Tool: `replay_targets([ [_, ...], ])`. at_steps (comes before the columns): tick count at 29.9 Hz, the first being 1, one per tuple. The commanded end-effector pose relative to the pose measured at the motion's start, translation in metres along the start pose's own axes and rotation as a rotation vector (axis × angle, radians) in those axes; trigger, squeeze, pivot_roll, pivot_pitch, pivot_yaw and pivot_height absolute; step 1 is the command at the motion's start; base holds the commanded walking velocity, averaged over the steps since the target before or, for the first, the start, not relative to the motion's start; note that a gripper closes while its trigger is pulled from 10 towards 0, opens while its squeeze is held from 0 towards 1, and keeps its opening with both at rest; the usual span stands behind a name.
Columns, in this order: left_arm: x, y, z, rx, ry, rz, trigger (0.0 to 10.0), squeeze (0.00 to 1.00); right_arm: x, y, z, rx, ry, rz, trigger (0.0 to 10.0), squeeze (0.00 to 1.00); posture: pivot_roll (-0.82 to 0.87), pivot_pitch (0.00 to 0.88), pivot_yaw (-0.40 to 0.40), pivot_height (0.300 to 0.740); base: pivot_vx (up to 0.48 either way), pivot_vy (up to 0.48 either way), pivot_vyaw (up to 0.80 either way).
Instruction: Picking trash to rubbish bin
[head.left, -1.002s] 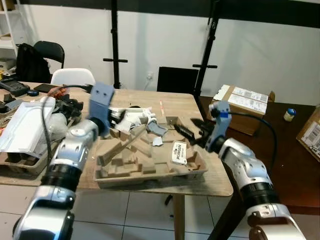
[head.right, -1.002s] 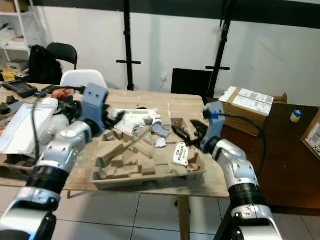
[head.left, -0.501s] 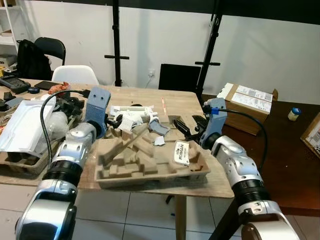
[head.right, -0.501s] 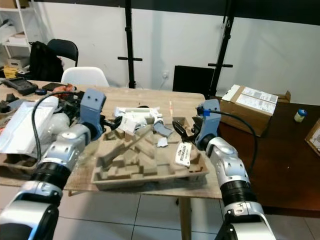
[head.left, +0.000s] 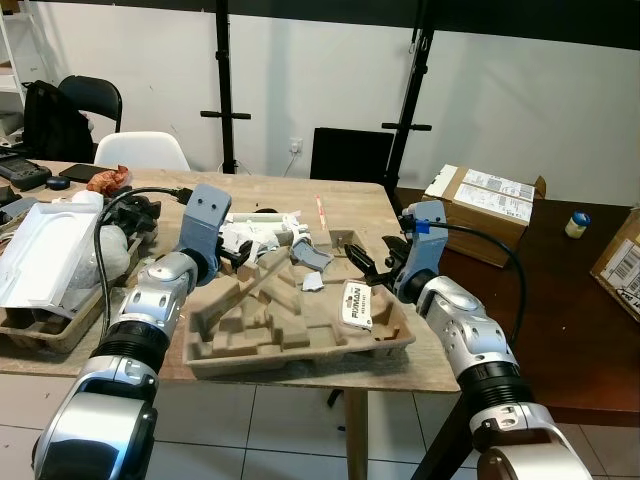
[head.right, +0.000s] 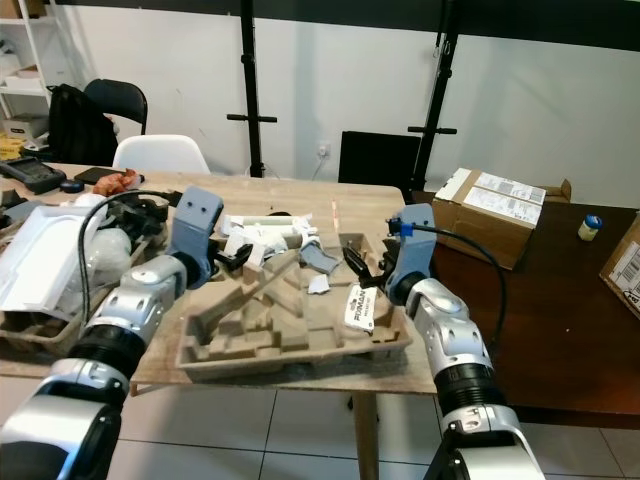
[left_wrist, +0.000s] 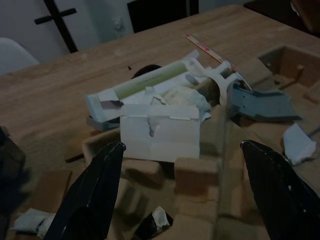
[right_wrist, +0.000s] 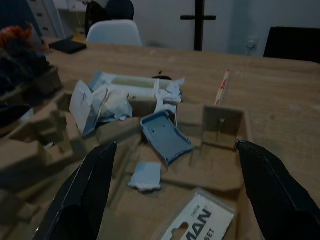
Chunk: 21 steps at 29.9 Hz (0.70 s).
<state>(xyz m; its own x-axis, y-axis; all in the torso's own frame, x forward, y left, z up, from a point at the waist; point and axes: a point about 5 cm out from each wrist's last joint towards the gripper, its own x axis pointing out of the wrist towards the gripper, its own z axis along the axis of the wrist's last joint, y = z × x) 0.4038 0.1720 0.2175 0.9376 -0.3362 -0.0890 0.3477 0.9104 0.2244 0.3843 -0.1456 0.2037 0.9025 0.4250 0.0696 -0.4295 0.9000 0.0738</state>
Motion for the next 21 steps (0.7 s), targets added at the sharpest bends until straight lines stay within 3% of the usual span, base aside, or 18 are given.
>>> replay_targets([
  [1, 0.0014, -0.0012, 0.0012, 0.016, 0.006, -0.025, 10.0, 0.0, -0.0008, 0.0052, -0.0102, -0.023, 0.049, 0.019, 10.0, 0.0, 0.03, 0.037, -0.047, 0.74, 0.281, 0.0, 0.0],
  [21, 0.0014, -0.005, 0.0051, 0.01, -0.021, -0.062, 10.0, 0.0, -0.0007, 0.0113, -0.0154, -0.055, 0.073, 0.04, 10.0, 0.0, 0.03, 0.024, -0.043, 0.74, 0.438, 0.0, 0.0],
])
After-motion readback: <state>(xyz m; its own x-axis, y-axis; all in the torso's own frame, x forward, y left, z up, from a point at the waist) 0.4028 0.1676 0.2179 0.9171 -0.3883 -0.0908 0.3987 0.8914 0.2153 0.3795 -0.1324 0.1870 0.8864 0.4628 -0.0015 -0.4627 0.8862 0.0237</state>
